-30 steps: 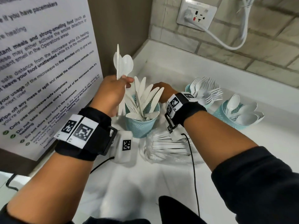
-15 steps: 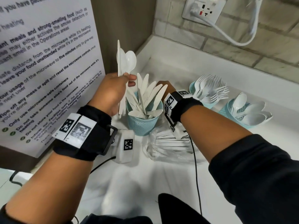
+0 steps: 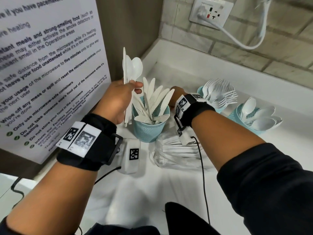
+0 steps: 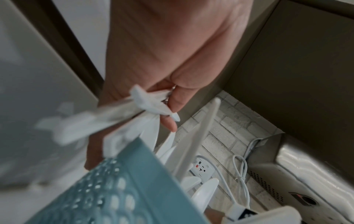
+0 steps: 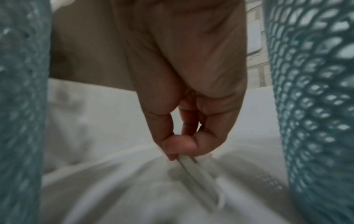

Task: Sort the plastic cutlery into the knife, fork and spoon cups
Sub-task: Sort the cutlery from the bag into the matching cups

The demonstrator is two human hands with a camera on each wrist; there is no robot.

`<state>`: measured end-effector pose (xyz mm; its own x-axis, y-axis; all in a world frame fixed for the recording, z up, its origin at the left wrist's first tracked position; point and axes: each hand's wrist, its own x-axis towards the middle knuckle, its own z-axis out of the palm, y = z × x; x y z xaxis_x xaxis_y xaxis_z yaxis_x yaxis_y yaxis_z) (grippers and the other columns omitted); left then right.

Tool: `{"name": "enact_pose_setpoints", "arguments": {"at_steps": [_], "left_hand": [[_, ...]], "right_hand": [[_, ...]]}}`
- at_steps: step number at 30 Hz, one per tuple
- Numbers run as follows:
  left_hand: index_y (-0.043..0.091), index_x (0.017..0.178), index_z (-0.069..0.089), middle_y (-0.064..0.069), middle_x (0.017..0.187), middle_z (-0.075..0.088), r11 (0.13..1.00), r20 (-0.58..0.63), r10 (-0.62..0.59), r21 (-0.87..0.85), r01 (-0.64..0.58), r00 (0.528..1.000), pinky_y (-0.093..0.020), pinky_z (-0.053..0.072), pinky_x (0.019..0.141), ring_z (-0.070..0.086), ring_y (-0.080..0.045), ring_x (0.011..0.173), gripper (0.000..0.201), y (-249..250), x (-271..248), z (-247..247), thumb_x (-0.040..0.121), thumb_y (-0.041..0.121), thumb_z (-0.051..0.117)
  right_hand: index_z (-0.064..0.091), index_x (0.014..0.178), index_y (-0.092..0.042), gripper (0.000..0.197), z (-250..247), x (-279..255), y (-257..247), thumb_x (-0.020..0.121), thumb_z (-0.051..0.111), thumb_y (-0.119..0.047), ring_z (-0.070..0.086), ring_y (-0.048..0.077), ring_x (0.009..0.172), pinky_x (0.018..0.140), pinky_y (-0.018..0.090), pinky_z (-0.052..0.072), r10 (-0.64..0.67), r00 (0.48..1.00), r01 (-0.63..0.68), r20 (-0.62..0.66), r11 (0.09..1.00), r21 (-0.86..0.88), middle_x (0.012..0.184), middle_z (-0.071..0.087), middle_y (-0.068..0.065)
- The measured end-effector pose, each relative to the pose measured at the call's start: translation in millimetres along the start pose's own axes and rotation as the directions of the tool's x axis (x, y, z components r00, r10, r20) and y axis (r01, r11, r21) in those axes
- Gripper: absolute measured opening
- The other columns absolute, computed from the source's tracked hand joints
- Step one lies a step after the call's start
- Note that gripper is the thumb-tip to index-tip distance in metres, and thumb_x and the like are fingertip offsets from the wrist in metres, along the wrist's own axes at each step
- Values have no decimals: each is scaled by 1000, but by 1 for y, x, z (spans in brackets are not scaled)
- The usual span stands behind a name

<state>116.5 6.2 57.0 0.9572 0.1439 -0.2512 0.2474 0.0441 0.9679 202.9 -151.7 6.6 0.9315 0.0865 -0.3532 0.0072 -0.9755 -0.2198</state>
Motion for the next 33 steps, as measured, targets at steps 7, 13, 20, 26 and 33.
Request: {"name": "enact_pose_setpoints", "arguments": {"at_steps": [7,13,20,26,33], "left_hand": [[20,76,61,-6,82,61,999,-4,10,-37,-11,1000,-48,41,103,58,-24,92,34,0,-6,-1,100,20,37],[25,75,62,-11,96,61,1000,-10,15,-14,-16,1000,-41,45,91,56,-28,95,35,-2,-13,-5,100,26,38],[26,80,62,-9,103,58,999,0,-6,-43,6,1000,-43,42,87,54,-26,97,35,-10,-22,-5,101,25,34],[29,85,60,-5,106,62,996,-30,29,-81,-32,999,-43,45,89,59,-26,99,32,-17,-30,0,101,23,33],[33,91,58,-3,117,63,991,-42,42,-122,-47,998,-37,50,82,61,-24,107,28,-19,-30,5,101,27,33]], "right_hand": [[48,60,-8,26,-47,-10,5,83,55,2,53,14,52,42,18,46,96,995,-64,-9,730,680,51,52,5],[46,89,-13,24,-89,-50,9,85,56,9,60,13,55,54,23,57,-16,993,115,-121,453,884,77,61,9],[57,81,-14,19,-106,-98,-2,96,50,-24,67,12,54,54,22,56,-213,970,196,-113,422,885,66,63,3],[66,89,-6,4,-71,-109,-8,85,64,-6,66,8,57,62,18,58,-299,951,249,-73,606,755,69,67,3],[63,81,-12,16,-44,-104,-10,82,70,-26,51,3,54,51,14,44,-216,947,319,-239,739,594,67,58,-1]]}}
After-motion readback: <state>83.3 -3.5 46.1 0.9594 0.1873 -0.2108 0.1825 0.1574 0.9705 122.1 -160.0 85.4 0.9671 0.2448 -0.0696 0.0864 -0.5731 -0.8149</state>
